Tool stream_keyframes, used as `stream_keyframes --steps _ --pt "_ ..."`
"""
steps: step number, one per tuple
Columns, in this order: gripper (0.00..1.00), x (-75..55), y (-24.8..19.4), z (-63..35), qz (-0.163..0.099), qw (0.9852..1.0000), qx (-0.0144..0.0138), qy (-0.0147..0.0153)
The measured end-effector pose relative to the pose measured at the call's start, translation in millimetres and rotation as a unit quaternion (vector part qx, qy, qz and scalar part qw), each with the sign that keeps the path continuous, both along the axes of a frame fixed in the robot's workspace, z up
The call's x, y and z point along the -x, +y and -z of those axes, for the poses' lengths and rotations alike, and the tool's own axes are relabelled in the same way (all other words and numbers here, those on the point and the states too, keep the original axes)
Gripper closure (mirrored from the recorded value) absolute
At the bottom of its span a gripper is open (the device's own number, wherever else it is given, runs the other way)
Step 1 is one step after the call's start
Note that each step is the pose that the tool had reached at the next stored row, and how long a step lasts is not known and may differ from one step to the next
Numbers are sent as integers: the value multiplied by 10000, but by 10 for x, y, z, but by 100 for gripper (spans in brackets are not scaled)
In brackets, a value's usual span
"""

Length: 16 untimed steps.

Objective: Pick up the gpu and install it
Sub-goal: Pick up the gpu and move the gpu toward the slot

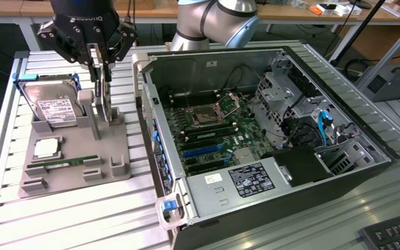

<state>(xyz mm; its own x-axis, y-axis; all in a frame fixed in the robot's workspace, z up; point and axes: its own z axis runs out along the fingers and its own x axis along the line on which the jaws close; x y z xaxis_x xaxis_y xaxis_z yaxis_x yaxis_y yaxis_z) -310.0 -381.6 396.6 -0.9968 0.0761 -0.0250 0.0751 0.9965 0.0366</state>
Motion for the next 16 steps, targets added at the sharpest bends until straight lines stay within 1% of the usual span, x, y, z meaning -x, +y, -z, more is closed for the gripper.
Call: stream_keyframes --steps 16 --pt "73 0 0 -87 0 10000 0 0"
